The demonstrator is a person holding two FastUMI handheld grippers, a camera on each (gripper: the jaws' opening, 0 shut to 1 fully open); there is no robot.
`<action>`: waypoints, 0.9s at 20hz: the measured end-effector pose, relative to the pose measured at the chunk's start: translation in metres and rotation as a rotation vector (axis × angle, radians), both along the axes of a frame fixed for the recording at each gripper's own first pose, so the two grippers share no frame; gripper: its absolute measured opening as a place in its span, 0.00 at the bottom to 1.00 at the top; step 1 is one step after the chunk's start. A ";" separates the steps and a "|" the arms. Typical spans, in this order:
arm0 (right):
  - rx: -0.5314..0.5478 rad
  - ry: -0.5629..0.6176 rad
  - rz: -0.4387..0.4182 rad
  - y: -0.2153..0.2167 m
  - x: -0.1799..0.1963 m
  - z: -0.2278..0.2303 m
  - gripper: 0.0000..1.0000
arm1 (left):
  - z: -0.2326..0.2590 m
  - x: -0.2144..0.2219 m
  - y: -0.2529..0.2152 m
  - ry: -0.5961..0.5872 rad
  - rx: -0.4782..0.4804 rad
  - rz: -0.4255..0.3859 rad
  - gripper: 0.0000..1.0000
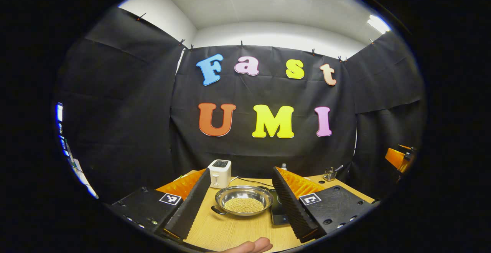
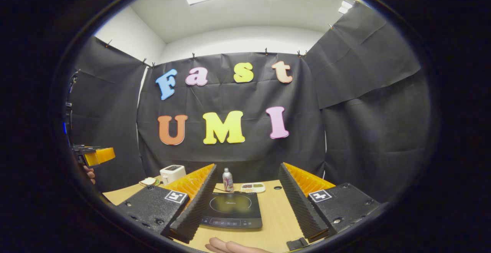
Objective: First push the handle of the pot to place it horizontally, then grasp the pot with both hands and set it on the induction cooktop.
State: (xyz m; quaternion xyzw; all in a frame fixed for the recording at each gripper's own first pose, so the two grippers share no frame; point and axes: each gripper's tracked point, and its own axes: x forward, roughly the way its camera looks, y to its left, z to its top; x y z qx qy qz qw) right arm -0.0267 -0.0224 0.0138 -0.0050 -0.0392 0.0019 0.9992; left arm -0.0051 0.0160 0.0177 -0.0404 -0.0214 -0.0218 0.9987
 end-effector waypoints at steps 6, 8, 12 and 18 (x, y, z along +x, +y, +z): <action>0.000 -0.001 0.012 0.003 0.002 0.000 0.96 | -0.033 0.027 -0.002 0.093 0.028 -0.063 0.43; -0.001 0.000 0.013 0.004 0.004 -0.001 1.00 | -0.044 0.038 0.003 0.128 0.001 -0.054 0.07; -0.015 0.011 0.011 0.005 0.010 -0.006 0.96 | -0.088 0.057 -0.001 0.276 0.049 -0.078 0.00; -0.030 0.032 0.016 0.009 0.027 -0.011 1.00 | -0.163 0.090 0.001 0.471 0.091 -0.078 0.00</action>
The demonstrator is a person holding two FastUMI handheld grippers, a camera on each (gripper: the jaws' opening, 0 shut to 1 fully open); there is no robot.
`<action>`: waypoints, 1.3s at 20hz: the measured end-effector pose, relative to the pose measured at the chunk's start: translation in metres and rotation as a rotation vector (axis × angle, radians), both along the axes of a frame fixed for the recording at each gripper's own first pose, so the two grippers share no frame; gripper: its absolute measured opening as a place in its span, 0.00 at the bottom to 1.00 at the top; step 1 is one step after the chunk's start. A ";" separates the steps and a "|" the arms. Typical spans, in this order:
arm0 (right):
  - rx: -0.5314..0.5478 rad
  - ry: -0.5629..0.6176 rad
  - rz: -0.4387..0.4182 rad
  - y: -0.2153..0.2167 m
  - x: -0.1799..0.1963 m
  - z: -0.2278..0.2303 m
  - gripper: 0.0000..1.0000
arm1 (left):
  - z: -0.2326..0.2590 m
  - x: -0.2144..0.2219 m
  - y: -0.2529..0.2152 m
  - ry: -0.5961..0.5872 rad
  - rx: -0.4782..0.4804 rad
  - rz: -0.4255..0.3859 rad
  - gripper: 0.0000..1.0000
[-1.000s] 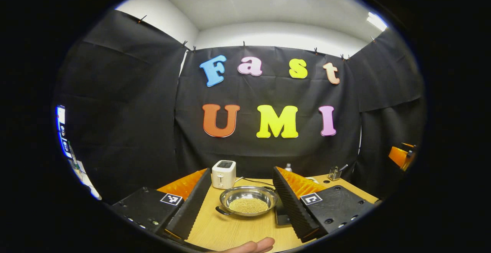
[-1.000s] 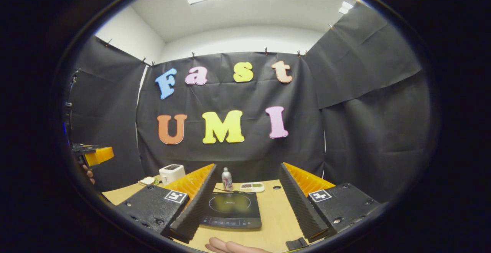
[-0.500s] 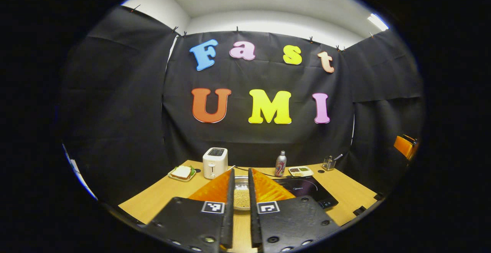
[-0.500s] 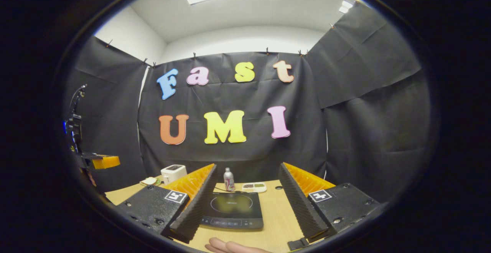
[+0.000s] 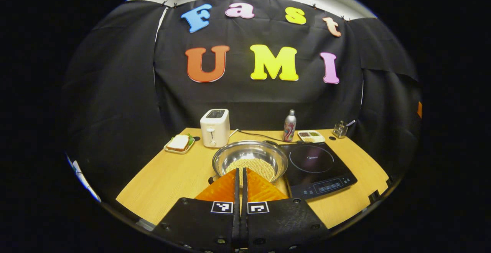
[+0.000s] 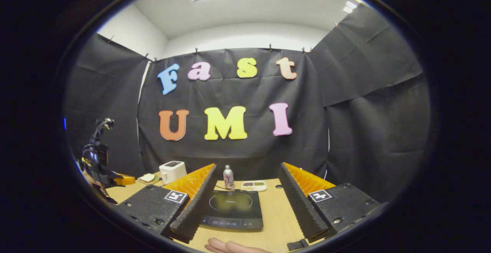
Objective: First push the handle of the pot to place it horizontally, then grasp the pot with both hands and set it on the induction cooktop.
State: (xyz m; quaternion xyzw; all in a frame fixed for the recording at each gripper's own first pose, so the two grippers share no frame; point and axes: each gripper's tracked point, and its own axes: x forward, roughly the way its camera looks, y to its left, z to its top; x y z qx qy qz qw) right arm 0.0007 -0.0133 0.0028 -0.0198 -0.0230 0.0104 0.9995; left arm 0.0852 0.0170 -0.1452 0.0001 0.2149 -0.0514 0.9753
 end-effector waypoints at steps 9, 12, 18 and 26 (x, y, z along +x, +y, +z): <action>0.011 0.059 0.009 0.003 0.045 -0.019 0.96 | -0.096 0.026 -0.007 0.270 -0.042 -0.048 0.00; 0.008 0.083 0.007 0.003 0.063 -0.029 0.96 | -0.120 0.033 -0.009 0.342 -0.041 -0.055 0.00; 0.016 0.145 0.019 0.009 0.099 -0.048 0.96 | -0.149 0.039 -0.009 0.443 -0.026 -0.072 0.00; 0.016 0.183 0.017 0.008 0.135 -0.055 0.96 | -0.158 0.052 0.004 0.490 -0.046 0.007 0.00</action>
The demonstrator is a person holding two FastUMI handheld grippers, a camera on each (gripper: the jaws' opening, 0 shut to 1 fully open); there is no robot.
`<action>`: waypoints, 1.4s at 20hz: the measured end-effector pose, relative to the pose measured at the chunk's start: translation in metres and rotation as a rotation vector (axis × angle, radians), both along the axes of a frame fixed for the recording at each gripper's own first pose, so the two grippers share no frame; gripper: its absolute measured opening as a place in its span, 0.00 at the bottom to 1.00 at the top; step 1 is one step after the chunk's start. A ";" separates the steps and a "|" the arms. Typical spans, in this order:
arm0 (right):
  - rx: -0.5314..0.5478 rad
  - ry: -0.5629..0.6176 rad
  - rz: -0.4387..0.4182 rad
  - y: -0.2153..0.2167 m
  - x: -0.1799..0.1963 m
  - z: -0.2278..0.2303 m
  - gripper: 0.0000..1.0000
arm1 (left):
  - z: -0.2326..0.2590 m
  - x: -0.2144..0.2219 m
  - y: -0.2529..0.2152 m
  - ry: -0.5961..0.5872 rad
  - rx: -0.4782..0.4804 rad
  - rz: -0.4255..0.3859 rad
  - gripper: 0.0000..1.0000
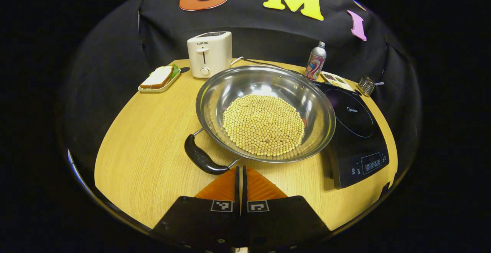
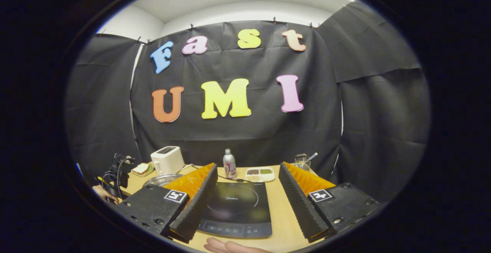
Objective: First push the handle of the pot to place it horizontally, then grasp the pot with both hands and set it on the induction cooktop.
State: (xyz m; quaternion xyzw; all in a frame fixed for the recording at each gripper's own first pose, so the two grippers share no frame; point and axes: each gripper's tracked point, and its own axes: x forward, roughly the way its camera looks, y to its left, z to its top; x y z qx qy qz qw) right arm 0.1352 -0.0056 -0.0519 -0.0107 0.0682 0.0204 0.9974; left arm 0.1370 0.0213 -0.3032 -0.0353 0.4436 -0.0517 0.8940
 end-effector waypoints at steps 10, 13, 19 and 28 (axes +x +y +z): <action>0.001 0.029 0.007 0.001 0.026 -0.011 1.00 | -0.012 0.026 0.026 0.028 0.005 0.049 0.00; 0.007 0.033 0.010 0.002 0.032 -0.013 0.96 | -0.014 0.038 0.043 0.035 0.022 0.072 0.00; 0.008 0.049 0.011 0.003 0.046 -0.024 0.96 | -0.025 0.063 0.068 0.055 0.038 0.091 0.00; -0.009 0.082 0.017 0.014 0.052 -0.040 0.96 | -0.028 0.101 0.091 0.030 0.019 0.115 0.00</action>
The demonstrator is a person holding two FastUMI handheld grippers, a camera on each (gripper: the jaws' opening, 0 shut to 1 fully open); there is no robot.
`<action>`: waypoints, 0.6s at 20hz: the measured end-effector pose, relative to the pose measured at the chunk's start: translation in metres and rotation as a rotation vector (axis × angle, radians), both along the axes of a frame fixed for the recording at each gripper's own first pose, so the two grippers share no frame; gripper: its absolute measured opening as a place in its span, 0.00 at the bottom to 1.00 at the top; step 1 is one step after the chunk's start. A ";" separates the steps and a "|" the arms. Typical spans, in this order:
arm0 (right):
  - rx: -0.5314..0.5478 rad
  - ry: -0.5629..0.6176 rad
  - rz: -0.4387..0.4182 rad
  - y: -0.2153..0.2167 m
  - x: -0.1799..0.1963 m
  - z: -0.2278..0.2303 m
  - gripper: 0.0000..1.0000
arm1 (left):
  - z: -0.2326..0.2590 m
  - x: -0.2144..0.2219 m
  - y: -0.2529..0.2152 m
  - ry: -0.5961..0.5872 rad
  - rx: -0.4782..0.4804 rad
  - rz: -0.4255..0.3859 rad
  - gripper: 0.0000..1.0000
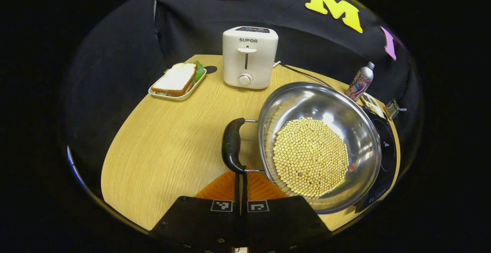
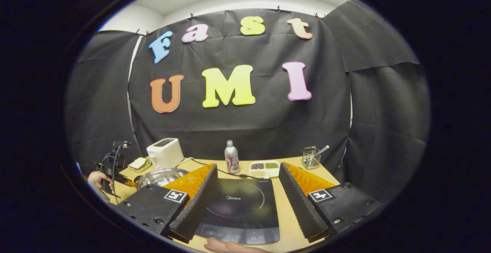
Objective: First push the handle of the pot to place it horizontally, then grasp the pot with both hands and set it on the induction cooktop.
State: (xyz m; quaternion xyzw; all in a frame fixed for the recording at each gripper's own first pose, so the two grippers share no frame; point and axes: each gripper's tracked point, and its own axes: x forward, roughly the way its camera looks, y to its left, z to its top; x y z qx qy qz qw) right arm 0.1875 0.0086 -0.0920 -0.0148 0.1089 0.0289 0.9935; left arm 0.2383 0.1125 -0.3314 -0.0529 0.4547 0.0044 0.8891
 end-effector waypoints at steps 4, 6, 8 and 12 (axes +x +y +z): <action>-0.022 0.007 -0.001 0.008 -0.002 -0.004 0.96 | -0.001 0.008 0.002 0.000 0.013 -0.020 0.00; -0.033 0.009 -0.003 0.013 -0.003 -0.006 0.96 | -0.001 0.007 0.004 0.000 0.011 -0.025 0.00; -0.047 0.012 -0.007 0.018 -0.003 -0.010 0.96 | 0.002 0.005 0.005 -0.006 0.017 -0.018 0.00; -0.074 0.040 0.002 0.036 0.001 -0.026 0.96 | 0.025 -0.007 0.005 -0.080 0.062 -0.025 0.04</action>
